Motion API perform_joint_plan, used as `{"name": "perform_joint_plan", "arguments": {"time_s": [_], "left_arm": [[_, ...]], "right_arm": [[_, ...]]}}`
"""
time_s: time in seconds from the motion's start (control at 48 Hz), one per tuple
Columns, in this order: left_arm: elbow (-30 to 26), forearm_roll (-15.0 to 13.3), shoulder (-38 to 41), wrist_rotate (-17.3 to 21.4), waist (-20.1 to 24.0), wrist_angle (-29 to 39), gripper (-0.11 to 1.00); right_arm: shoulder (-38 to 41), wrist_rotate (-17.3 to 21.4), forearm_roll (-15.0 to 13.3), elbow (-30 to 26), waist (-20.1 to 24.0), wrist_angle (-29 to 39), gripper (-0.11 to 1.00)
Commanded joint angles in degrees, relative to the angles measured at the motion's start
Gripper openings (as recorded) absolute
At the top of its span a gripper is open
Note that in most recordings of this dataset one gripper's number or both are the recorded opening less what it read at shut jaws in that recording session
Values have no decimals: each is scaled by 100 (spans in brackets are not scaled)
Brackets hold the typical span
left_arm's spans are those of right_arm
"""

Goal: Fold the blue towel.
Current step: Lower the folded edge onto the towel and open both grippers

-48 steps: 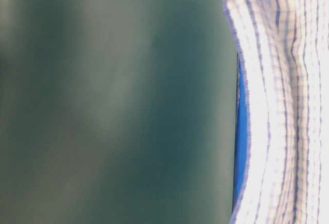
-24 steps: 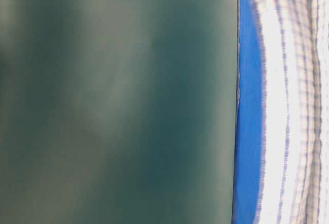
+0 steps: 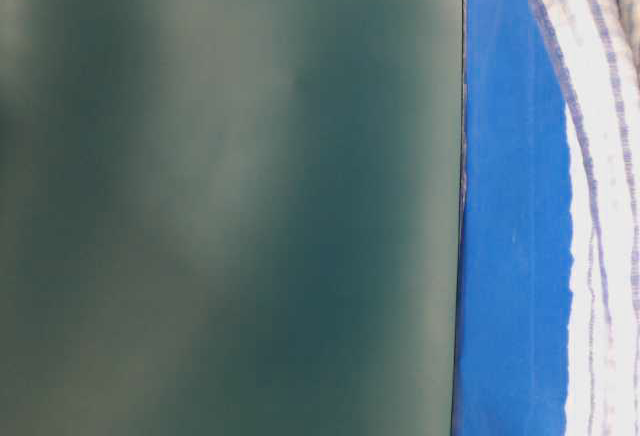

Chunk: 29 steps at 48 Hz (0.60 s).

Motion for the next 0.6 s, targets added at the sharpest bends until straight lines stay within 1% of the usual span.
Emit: {"name": "perform_joint_plan", "arguments": {"time_s": [0.0, 0.063, 0.146, 0.208, 0.25, 0.292, 0.333, 0.417, 0.5, 0.584], "left_arm": [[-114, -9, -132, 0, -44, 9, 50], [-149, -9, -281, 9, -62, 70, 56], [-246, -18, -580, 18, -70, 281, 59], [-299, -9, -800, 35, -70, 466, 61], [-308, 0, -940, 79, -44, 527, 61], [-308, 0, -1063, 105, -9, 545, 61], [-281, 0, -1151, 114, 53, 545, 61], [-255, 0, -1283, 114, 255, 554, 61], [-246, 0, -1318, 114, 378, 580, 61], [-246, 0, -1310, 123, 422, 571, 61]], "right_arm": [[-62, 62, 18, -193, 123, 0, 11], [-97, 88, 18, -237, 132, 88, 28], [-176, 26, -9, -281, 132, 246, 53], [-255, -9, -26, -290, 97, 325, 65], [-299, -18, -53, -290, 26, 360, 67], [-352, -18, -79, -281, -88, 378, 64], [-378, -18, -97, -264, -281, 387, 61], [-387, -35, -149, -255, -615, 404, 62], [-378, -44, -281, -281, -879, 431, 62], [-378, -44, -387, -290, -1046, 431, 62]]}}
